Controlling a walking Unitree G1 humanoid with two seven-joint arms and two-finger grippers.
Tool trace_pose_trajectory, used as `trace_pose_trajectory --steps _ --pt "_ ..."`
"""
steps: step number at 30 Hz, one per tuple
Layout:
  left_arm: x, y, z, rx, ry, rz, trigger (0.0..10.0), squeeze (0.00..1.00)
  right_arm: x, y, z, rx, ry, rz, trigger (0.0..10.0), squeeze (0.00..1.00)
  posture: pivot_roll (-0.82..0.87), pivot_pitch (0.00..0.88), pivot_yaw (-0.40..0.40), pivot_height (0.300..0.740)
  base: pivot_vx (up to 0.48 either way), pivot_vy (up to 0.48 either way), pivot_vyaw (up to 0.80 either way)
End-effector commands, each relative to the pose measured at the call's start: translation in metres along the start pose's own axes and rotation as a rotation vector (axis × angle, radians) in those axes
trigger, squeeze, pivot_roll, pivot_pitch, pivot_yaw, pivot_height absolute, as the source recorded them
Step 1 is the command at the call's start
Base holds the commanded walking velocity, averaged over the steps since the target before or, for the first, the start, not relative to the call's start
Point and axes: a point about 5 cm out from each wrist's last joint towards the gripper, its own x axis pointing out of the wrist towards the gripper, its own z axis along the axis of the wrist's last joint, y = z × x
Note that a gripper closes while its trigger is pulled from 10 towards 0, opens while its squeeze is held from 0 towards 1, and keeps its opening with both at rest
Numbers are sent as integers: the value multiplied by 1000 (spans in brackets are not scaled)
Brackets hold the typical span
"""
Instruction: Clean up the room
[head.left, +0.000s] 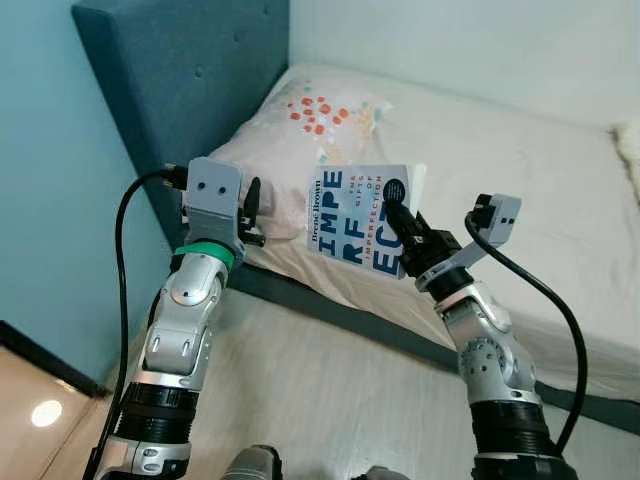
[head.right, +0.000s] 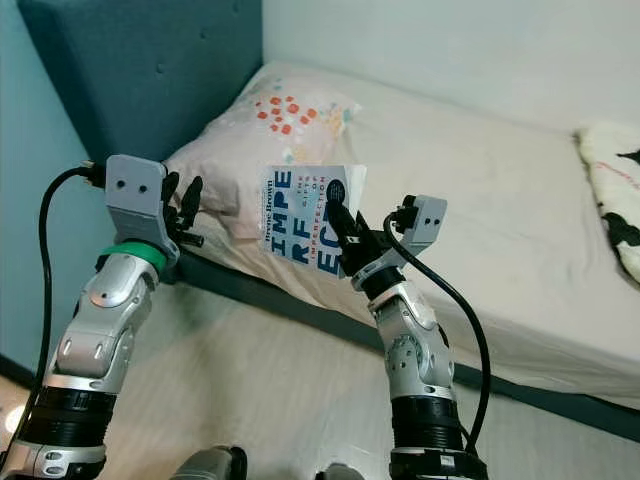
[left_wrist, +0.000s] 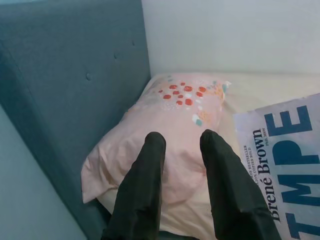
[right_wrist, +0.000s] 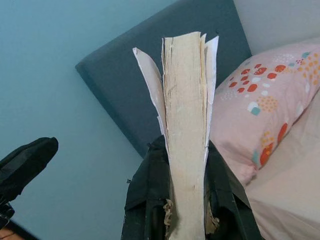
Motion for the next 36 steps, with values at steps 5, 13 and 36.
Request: trace_pose_trajectory --steps 5,13,36 --pt "0 -5 -6 -4 36 -14 10000 0 -2 -3 6 -12 -25 -9 10000 0 -31 3 14 740 0 0 0" --pt "-1 -4 -5 5 15 -15 10000 0 -2 0 4 -34 -12 8 10000 0 -32 3 14 740 98 0 0" --pt "0 -5 -5 10 11 -11 10000 0 0 -1 5 -54 -17 6 10000 0 -33 0 12 740 410 0 197"
